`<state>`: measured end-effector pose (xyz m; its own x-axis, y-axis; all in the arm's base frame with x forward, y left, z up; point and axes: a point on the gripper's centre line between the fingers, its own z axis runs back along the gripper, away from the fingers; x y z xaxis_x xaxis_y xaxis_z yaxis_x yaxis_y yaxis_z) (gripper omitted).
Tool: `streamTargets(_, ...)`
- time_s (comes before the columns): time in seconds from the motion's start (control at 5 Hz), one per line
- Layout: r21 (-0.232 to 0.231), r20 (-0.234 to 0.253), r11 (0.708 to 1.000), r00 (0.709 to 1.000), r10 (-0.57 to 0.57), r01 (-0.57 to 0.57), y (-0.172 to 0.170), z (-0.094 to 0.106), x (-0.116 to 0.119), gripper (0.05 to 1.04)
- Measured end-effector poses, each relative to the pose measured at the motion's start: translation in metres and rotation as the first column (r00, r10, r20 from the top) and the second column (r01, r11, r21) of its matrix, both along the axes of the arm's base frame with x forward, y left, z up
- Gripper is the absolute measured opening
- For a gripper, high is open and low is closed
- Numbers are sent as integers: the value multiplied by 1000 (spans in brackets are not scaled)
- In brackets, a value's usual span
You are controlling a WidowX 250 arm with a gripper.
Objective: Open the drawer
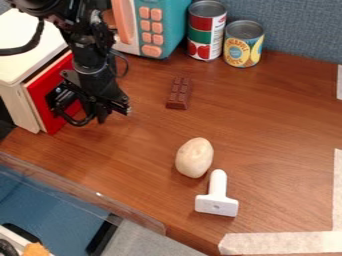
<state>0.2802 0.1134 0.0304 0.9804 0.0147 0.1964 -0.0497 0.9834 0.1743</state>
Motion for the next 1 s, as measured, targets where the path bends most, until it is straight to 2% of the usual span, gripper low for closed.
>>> streamTargets(0.2,-12,-1,999,1000,-30,30,-20,3,-2,130)
streamTargets(1.0,-82,-58,996,997,-51,46,-94,0,-8,128)
